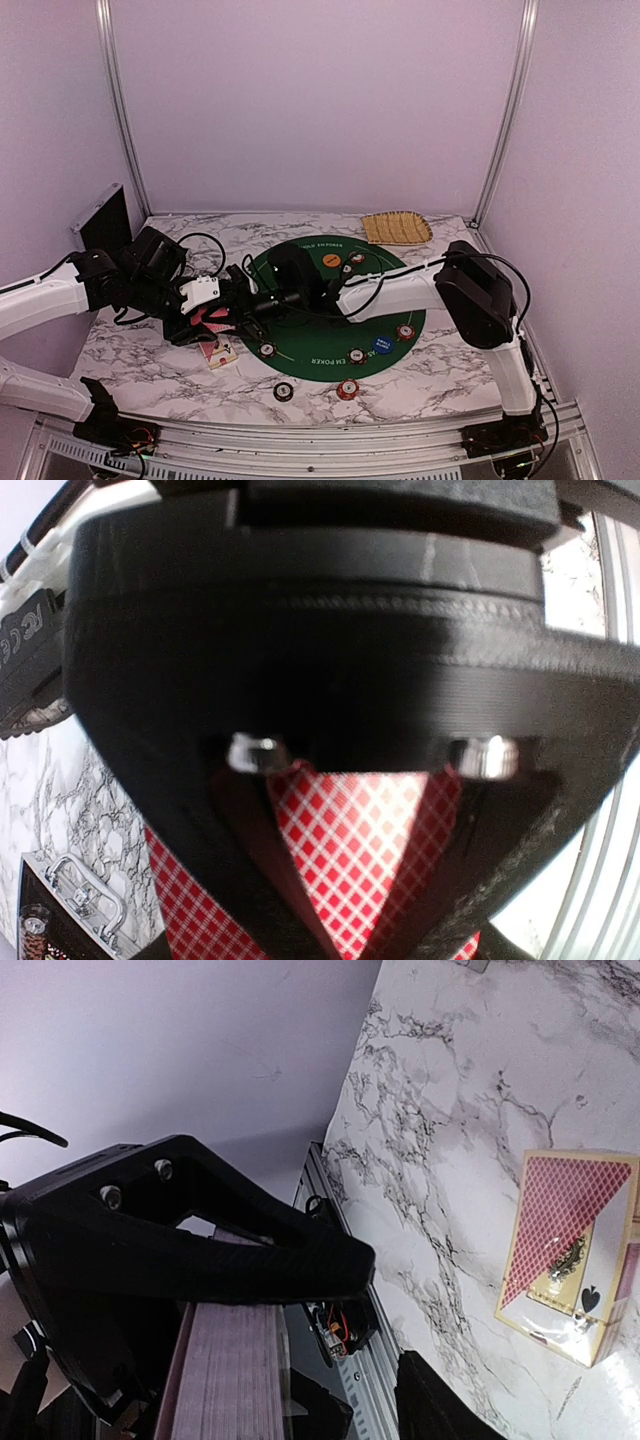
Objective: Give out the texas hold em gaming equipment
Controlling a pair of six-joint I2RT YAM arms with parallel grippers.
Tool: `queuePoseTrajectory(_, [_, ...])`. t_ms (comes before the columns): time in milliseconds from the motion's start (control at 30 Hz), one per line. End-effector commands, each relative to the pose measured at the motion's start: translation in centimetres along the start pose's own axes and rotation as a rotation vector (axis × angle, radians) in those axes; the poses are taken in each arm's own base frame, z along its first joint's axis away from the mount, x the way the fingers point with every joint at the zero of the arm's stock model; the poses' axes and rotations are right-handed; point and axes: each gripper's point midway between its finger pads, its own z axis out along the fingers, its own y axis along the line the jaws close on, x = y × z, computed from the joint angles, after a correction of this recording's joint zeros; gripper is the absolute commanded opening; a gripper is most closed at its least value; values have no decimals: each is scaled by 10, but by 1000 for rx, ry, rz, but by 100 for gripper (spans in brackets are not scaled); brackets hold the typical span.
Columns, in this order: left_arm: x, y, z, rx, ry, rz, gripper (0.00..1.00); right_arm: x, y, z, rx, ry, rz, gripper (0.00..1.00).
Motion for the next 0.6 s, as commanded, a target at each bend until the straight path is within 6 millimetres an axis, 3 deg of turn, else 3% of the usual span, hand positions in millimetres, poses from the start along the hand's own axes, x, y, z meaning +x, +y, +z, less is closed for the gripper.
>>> queuePoseTrajectory(0, [-8,-1,-6,16,-28,2,39,-16,5,-14,45,-56,-19,53])
queuePoseTrajectory(400, [-2,-6,-5,28,-19,-17,33,-15,6,-24,62,-66,-30,50])
queuePoseTrajectory(567, [-1,-8,-4,38,-13,-29,33,-13,4,-21,51,-53,-21,55])
